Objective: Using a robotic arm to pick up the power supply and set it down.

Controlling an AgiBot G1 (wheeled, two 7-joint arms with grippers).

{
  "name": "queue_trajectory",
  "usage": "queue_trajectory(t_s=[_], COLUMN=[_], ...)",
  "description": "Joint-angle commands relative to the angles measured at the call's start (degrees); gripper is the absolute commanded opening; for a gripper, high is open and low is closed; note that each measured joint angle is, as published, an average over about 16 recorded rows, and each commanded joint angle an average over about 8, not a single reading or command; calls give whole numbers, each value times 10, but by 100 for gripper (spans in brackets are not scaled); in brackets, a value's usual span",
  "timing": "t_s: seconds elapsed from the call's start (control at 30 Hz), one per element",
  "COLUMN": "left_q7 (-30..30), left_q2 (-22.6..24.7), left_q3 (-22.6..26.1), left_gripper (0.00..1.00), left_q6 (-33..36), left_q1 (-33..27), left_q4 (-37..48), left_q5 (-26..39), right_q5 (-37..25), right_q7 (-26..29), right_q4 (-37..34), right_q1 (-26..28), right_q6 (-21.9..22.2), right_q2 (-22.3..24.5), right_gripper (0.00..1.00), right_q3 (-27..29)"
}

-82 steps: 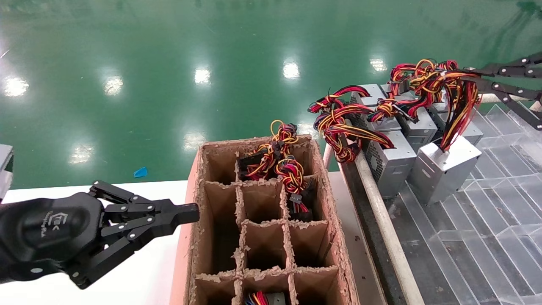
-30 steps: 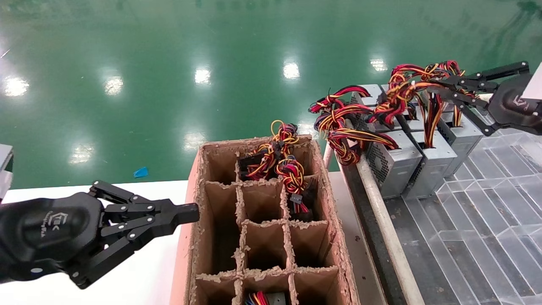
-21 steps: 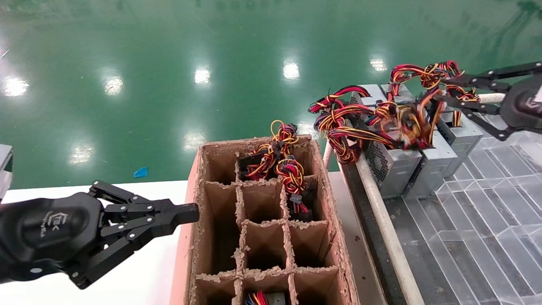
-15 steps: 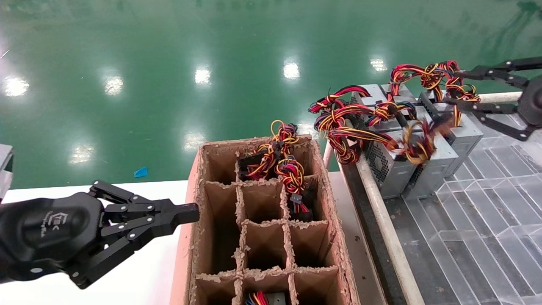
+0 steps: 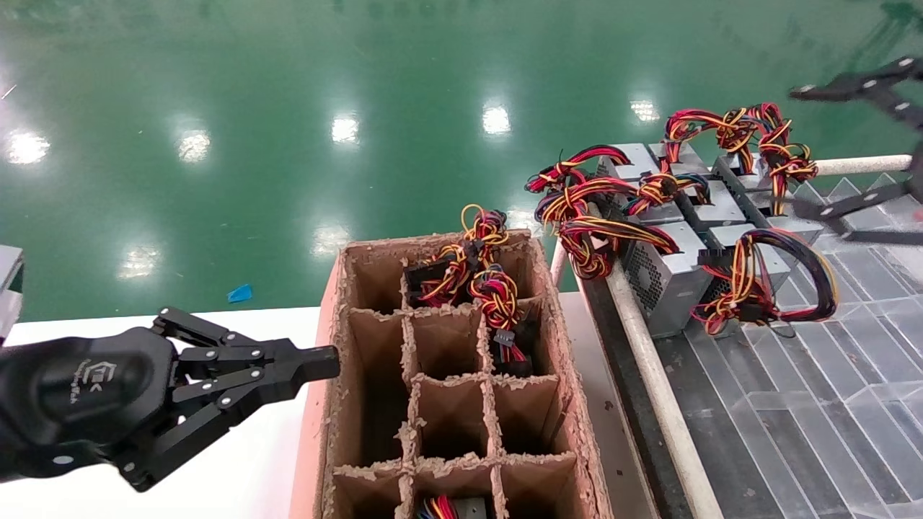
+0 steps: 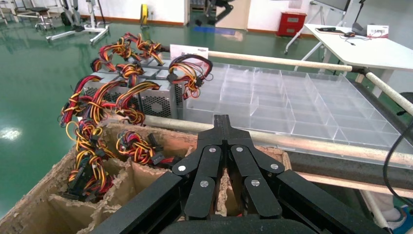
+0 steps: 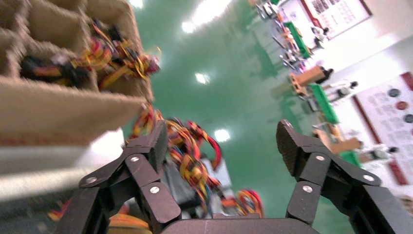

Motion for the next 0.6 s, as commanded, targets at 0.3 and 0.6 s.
queue_trajectory(t_s=[0.3, 0.6], left_q7=[0, 0], left_q2=[0, 0], left_q3=[0, 0], left_gripper=[89, 100], left_q6=[0, 0], left_q1=[0, 0], left_q4=[0, 0], left_q5=[0, 0], right_q5=[17, 33], right_q7=[96, 184], right_q4=[86, 165], right_q1=[-82, -158], right_q6=[7, 14], right_q2=[-8, -16], right_gripper=[100, 100], right_q3=[54, 103])
